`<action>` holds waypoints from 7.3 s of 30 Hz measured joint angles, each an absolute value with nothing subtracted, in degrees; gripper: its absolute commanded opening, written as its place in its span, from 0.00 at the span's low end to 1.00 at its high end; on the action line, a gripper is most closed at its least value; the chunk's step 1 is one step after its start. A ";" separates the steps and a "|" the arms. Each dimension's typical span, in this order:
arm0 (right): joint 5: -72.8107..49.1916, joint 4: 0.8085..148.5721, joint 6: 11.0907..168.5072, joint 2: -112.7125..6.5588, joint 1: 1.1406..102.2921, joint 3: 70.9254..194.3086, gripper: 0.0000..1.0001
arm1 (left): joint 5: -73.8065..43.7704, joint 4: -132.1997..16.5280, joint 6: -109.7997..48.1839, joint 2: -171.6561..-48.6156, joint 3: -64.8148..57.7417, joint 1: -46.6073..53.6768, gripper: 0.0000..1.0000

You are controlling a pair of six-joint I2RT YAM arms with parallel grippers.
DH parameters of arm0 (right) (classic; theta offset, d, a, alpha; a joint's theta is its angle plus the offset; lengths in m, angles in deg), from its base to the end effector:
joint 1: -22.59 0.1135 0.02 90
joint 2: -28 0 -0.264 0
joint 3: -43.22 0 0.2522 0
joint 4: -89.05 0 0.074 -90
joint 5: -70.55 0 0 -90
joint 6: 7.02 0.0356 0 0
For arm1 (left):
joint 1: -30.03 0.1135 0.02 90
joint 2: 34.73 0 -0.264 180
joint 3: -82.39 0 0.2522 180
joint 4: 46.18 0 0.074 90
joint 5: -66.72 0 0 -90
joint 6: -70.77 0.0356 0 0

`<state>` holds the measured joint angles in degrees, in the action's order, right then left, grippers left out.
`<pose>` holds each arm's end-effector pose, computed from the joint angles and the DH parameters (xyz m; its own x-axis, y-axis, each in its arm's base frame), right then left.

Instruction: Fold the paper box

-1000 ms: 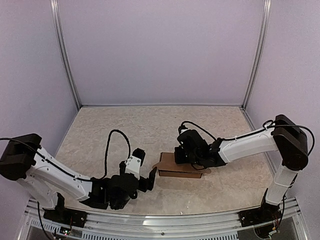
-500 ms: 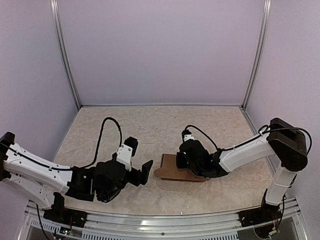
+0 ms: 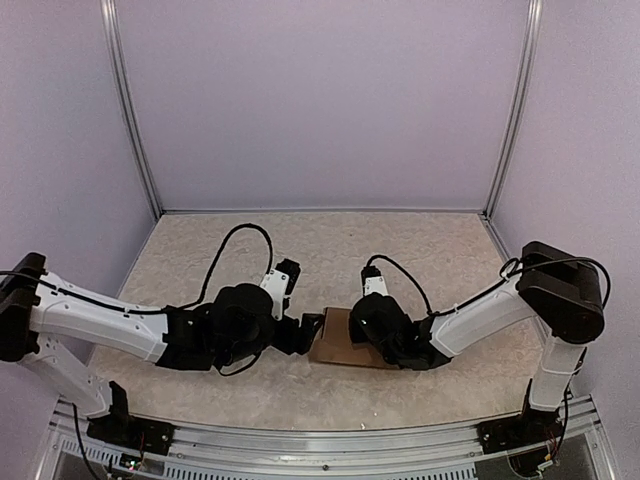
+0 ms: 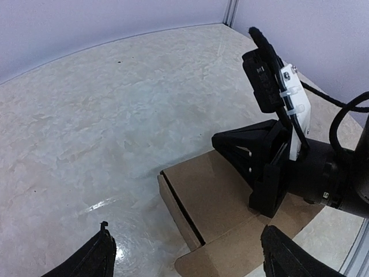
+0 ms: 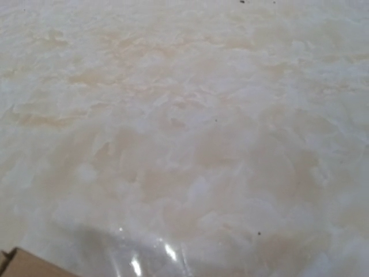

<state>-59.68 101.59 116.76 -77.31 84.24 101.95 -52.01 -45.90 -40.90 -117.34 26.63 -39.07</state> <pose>0.1850 0.2944 0.1283 -0.4532 0.0540 -0.8898 -0.1994 0.9667 0.1602 0.1248 -0.2790 0.2143 -0.3942 0.1245 -0.9106 0.5599 0.8183 -0.1305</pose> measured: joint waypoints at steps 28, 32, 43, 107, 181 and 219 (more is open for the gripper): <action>-59.50 94.55 109.75 -70.19 85.85 100.75 0.11 | -20.27 -34.68 -53.14 -135.76 26.59 -28.16 0.34; -59.28 90.95 109.11 -64.02 85.85 100.77 0.20 | -20.23 -34.68 -53.40 -135.74 26.59 -28.09 0.34; -51.39 71.62 111.76 -46.43 82.88 100.10 0.43 | -20.23 -35.06 -53.51 -135.61 26.59 -27.90 0.34; -19.83 81.90 126.71 -49.97 71.12 86.39 0.24 | -27.16 -44.30 -55.61 -116.33 34.77 -28.01 0.57; -17.56 97.39 132.44 -50.15 71.04 78.92 0.00 | -2.46 7.15 -93.92 -141.32 43.11 -23.72 0.65; -15.35 77.39 103.28 -30.37 71.04 93.01 0.86 | 7.77 13.42 -99.26 -129.38 50.48 -16.27 0.09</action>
